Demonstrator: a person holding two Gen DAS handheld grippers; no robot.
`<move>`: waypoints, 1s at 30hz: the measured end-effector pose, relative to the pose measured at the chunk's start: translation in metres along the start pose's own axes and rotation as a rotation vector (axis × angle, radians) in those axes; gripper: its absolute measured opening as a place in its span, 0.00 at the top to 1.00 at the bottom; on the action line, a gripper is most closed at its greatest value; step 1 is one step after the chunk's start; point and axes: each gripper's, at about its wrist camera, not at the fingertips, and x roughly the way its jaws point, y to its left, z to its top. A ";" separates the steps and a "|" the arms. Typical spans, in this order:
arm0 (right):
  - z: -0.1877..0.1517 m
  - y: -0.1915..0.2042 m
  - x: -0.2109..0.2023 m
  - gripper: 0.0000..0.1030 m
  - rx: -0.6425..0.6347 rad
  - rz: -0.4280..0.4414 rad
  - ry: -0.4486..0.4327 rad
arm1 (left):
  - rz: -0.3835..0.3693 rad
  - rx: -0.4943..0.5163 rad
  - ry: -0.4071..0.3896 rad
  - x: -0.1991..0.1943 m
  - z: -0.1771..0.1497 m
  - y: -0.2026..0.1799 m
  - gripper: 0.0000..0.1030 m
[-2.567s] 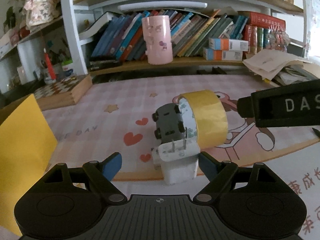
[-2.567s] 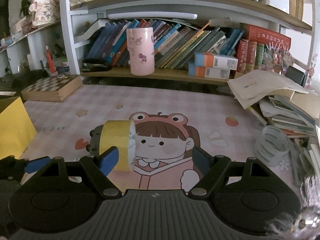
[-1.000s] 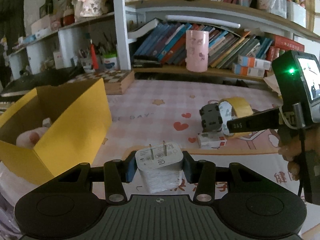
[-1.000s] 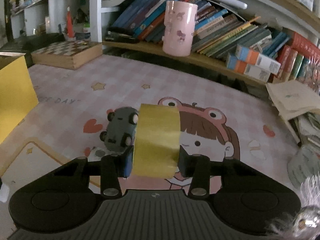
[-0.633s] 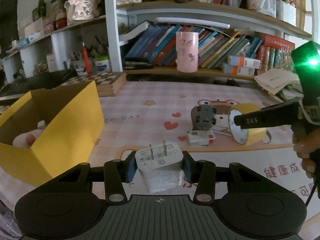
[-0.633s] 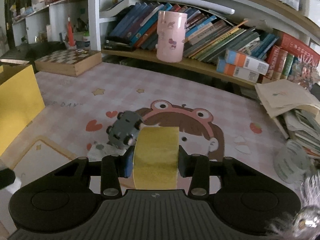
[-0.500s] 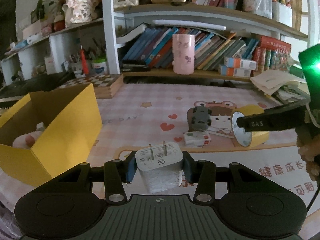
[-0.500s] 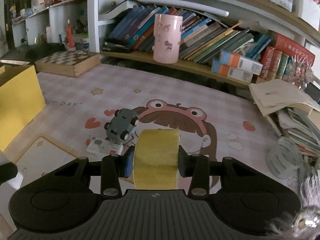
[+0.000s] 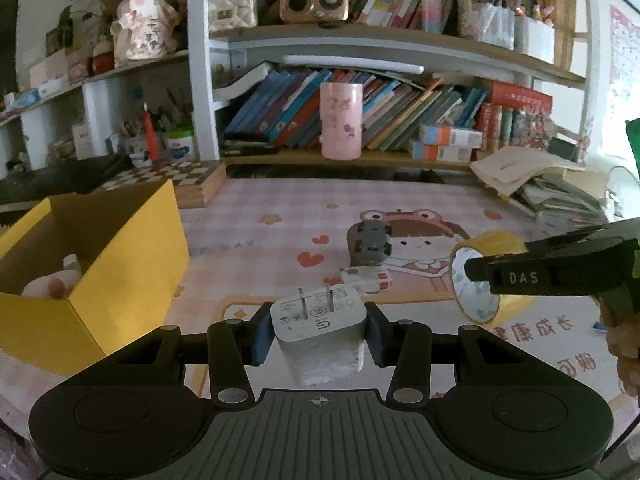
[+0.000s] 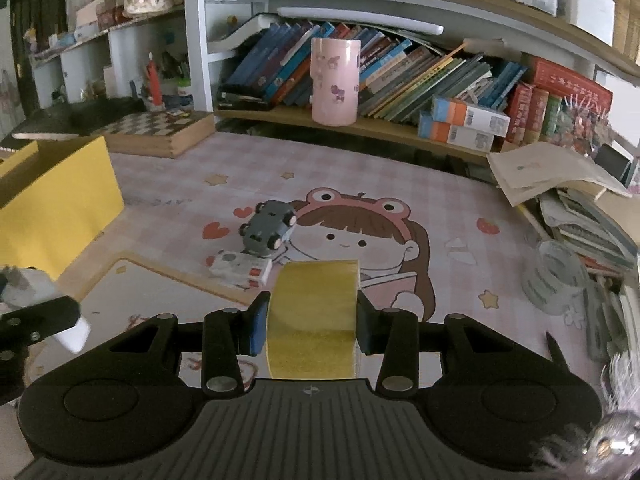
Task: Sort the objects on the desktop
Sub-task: 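Lift the charger and tape roll with both tools toward the yellow box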
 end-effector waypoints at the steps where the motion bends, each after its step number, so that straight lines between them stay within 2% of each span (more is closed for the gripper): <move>1: -0.001 0.002 -0.003 0.63 0.007 0.000 0.000 | -0.010 0.008 0.000 -0.002 0.000 0.001 0.56; 12: -0.017 0.034 -0.042 0.63 0.107 -0.005 0.007 | -0.100 0.047 -0.018 -0.026 -0.008 0.024 0.56; 30: -0.057 0.128 -0.090 0.63 0.115 -0.030 0.051 | -0.143 0.059 -0.010 -0.087 -0.048 0.092 0.56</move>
